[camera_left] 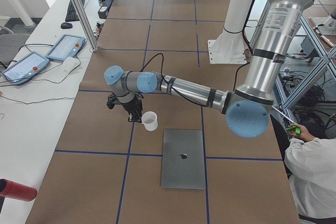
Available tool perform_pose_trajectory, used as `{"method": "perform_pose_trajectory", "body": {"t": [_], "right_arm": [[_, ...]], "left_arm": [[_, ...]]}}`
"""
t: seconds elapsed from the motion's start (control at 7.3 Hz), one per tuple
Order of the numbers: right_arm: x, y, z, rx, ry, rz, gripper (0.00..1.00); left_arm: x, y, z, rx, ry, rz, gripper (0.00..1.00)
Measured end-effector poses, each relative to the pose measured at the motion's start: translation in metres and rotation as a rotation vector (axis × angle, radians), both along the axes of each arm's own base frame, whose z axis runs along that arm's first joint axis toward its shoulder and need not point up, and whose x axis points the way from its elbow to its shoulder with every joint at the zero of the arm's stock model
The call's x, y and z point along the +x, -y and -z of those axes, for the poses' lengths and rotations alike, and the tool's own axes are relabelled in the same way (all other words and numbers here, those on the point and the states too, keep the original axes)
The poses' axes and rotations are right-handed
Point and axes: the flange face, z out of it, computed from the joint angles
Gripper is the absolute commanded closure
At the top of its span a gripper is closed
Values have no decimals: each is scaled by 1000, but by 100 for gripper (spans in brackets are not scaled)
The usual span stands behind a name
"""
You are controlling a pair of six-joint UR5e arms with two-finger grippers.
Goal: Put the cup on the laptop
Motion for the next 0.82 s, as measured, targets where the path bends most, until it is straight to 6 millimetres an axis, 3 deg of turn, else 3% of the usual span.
{"method": "perform_pose_trajectory", "body": {"t": [0.14,0.41,0.82], "right_arm": [[0,0,0,0,0,0,0],[0,0,0,0,0,0,0],[0,0,0,0,0,0,0]], "left_arm": [[-11,-34,-28,19,-7,-1,100],[-24,-80,-65,24,-27,25,100],[-31,-124,-98,15,-78,140,100]]}}
